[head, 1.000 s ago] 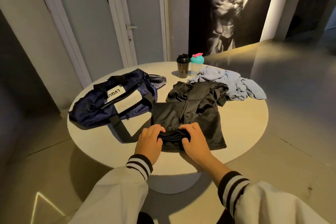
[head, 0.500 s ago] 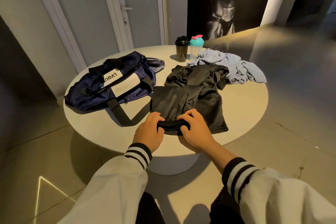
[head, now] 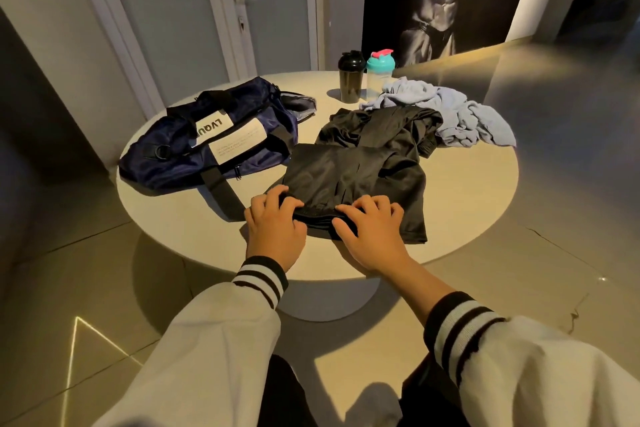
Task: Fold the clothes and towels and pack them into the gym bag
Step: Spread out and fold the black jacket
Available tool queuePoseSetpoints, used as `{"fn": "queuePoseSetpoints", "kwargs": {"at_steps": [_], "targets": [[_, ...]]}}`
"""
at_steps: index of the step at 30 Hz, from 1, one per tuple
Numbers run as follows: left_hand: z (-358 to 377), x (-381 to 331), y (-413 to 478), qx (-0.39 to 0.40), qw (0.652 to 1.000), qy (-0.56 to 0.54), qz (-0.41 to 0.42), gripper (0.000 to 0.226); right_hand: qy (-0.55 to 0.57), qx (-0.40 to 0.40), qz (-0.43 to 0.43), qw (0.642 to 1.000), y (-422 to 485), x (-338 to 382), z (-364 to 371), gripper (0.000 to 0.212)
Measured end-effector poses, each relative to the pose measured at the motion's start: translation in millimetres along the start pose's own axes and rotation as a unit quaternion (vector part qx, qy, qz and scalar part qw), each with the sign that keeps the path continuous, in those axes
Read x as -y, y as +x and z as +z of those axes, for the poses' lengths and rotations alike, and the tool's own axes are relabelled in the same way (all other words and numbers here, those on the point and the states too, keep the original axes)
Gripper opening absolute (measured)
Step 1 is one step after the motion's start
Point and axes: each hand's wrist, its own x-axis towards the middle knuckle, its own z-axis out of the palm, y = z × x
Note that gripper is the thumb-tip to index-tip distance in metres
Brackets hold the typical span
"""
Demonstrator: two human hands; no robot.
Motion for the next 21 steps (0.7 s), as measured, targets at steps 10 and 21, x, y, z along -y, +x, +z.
{"fn": "queuePoseSetpoints", "kwargs": {"at_steps": [10, 21], "targets": [[7, -9, 4, 0.073, 0.994, -0.036, 0.067, 0.028, 0.153, 0.01, 0.033, 0.988, -1, 7, -22, 0.03], [22, -36, 21, 0.167, 0.977, -0.129, -0.027, 0.044, 0.053, 0.034, 0.019, 0.998, 18, -51, -41, 0.034]]}}
